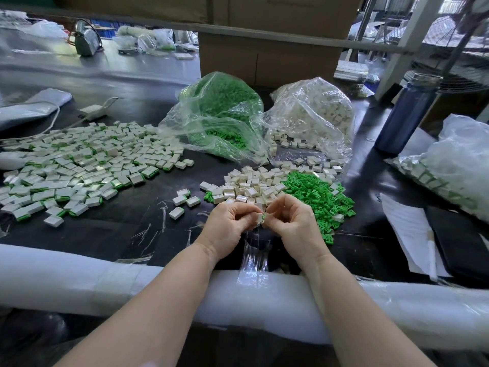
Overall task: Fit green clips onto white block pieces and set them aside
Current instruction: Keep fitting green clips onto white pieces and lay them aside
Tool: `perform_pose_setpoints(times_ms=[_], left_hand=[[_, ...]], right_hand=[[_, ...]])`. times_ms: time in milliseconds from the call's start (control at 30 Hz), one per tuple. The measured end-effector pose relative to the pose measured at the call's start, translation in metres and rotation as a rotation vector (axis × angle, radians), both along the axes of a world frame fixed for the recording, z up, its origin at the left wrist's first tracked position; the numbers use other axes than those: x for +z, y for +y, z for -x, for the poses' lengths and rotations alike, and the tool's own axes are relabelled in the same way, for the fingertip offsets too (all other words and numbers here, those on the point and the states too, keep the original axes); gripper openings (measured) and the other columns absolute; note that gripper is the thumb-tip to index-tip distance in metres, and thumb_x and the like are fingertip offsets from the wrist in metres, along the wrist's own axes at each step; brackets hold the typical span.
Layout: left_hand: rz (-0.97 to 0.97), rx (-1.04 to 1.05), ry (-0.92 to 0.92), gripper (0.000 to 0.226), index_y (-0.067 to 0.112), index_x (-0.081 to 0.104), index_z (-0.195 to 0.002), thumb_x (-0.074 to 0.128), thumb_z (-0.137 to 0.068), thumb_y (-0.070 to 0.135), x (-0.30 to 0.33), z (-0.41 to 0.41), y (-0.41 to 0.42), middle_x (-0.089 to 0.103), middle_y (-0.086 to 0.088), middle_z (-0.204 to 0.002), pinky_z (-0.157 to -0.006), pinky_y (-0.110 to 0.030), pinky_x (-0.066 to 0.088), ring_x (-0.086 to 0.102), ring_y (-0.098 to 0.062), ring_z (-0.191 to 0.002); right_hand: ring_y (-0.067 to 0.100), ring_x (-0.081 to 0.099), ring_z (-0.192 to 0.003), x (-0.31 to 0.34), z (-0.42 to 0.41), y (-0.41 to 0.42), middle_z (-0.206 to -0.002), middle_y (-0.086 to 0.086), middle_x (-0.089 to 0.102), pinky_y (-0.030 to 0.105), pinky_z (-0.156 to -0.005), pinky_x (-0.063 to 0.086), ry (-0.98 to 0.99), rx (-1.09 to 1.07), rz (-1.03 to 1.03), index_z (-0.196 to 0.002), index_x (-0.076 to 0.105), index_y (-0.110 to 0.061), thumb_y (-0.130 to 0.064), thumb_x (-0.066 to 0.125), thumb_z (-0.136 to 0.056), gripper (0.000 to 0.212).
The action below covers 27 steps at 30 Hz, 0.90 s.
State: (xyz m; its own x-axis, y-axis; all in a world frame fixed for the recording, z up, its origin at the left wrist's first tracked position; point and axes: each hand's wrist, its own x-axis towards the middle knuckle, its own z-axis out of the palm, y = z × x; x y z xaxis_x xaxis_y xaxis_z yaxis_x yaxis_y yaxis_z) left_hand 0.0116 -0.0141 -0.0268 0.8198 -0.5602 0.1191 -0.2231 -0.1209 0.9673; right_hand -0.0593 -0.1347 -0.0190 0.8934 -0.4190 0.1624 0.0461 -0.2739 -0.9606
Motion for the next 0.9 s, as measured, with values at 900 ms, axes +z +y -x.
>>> perform_pose_setpoints(times_ms=[900], left_hand=[[-0.105, -0.046, -0.104, 0.017, 0.007, 0.071, -0.093, 0.061, -0.084, -0.002, 0.0046, 0.0042, 0.0022, 0.059, 0.008, -0.074, -0.078, -0.011, 0.043, 0.054, -0.003, -0.076]], right_hand=[[0.022, 0.054, -0.067, -0.0020, 0.0008, -0.0047, -0.067, 0.007, 0.055, 0.024, -0.059, 0.046, 0.047, 0.056, -0.003, -0.067, 0.055, -0.009, 0.016, 0.063, -0.073, 0.027]])
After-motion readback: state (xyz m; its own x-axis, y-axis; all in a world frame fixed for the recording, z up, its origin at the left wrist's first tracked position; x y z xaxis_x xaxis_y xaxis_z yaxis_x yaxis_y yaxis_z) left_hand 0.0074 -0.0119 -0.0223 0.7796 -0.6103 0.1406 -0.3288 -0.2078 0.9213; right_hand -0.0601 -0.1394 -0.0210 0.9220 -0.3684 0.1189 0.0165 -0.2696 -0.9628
